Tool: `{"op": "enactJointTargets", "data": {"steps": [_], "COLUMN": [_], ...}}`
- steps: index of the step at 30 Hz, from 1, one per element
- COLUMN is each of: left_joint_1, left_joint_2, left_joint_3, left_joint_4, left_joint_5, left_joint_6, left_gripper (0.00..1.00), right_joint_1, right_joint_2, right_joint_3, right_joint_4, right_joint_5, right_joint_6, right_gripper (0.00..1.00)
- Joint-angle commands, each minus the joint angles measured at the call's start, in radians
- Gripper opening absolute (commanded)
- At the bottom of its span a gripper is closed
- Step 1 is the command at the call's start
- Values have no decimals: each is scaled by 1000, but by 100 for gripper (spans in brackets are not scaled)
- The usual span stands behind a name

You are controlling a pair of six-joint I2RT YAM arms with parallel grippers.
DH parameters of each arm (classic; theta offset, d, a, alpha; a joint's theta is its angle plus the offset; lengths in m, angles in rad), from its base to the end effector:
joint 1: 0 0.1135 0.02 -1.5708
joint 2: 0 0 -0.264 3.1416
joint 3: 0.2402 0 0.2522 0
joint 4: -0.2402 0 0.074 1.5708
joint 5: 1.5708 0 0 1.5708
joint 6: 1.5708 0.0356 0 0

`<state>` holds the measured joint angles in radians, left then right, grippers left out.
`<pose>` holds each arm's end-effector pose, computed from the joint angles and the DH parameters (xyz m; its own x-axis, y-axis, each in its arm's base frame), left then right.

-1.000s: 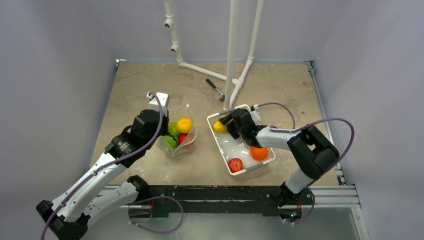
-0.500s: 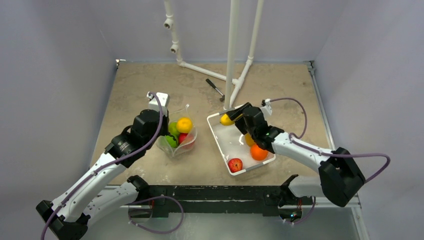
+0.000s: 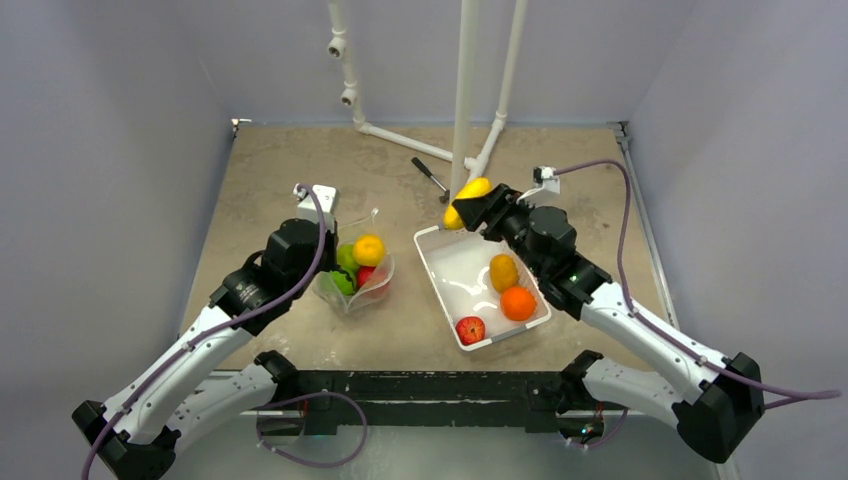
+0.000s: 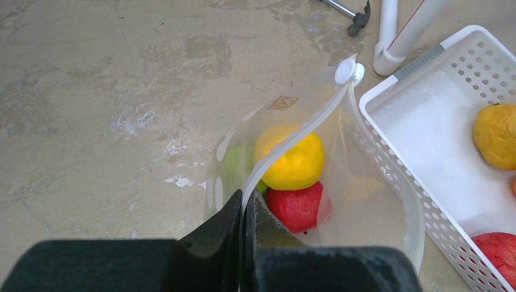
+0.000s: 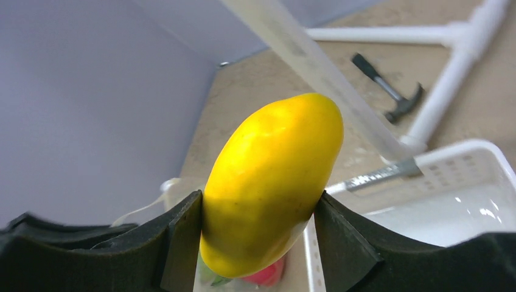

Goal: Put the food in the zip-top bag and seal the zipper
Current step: Place the fake fruit in the zipper food storage bag.

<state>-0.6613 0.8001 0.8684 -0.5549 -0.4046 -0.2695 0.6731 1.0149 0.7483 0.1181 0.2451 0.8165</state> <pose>0.1433 -0.0938 0.3296 -0.4329 0.0268 -0.9010 0.1812 0.9817 -0.0579 0.1931 0.1430 0.3150 -0.3832 0.5987 -0.7034 -0.2013 0.6891 0.6962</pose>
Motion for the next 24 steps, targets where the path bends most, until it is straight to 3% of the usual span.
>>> {"op": "enactJointTargets", "data": {"steps": [1, 14, 24], "left_joint_1": [5, 5, 5], "left_joint_2": [-7, -7, -7], "left_joint_3": [-3, -2, -2], "left_joint_4": [46, 46, 48], "left_joint_5": [-3, -2, -2], "left_joint_6": [0, -1, -4], "left_gripper": [0, 0, 0], "right_joint_1": [13, 245, 342], "right_joint_2": [-23, 60, 176], "right_joint_3": [86, 211, 254], "right_joint_4": [89, 103, 121], "right_joint_5": [-172, -242, -310], "right_joint_6": [-214, -338, -376], "right_gripper": [0, 0, 0]}}
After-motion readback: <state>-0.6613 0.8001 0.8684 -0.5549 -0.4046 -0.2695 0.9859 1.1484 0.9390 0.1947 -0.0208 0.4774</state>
